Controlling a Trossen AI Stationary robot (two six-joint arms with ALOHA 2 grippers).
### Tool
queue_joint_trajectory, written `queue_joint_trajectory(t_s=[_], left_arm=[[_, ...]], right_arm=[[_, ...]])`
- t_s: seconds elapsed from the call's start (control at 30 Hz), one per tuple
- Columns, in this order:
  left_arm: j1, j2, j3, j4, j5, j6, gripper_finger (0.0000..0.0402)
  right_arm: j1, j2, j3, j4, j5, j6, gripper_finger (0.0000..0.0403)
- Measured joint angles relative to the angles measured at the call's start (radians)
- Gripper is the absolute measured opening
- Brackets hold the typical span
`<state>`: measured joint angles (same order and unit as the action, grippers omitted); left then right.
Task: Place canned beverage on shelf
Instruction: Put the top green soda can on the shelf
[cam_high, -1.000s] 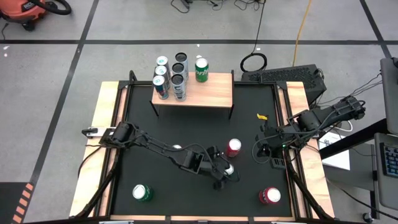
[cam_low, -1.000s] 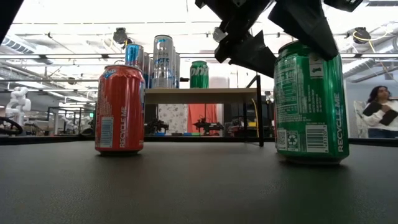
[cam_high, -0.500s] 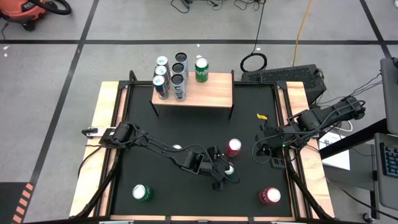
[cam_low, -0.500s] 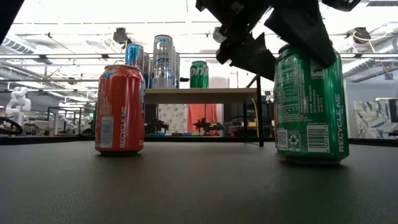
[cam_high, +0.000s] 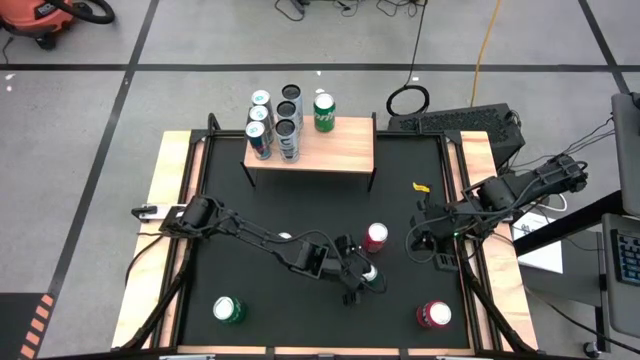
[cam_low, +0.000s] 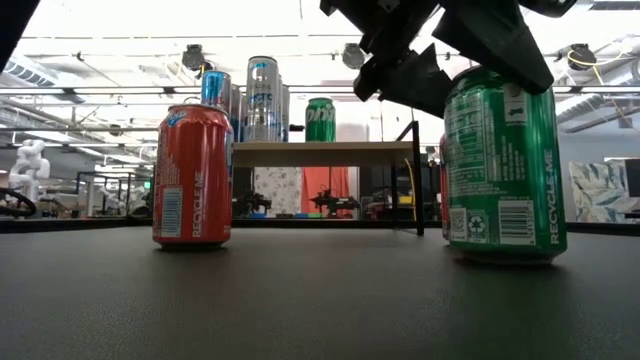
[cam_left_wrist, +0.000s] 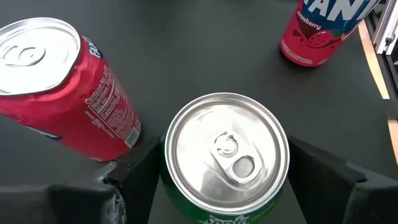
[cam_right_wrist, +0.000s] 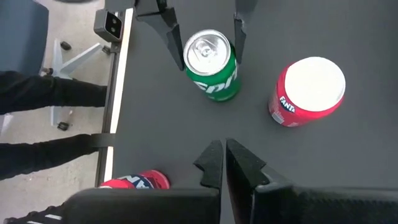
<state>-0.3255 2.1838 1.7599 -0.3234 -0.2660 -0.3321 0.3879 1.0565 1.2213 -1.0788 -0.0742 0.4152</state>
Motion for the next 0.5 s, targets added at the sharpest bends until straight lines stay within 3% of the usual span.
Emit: queue_joint_trajectory(t_s=[0.5], left_arm=[[0.004, -0.009, 0.034, -0.02, -0.004, 0.008, 0.0291]], right_arm=[[0.0, 0.0, 0.0, 0.075, 0.018, 0.004, 0.0]])
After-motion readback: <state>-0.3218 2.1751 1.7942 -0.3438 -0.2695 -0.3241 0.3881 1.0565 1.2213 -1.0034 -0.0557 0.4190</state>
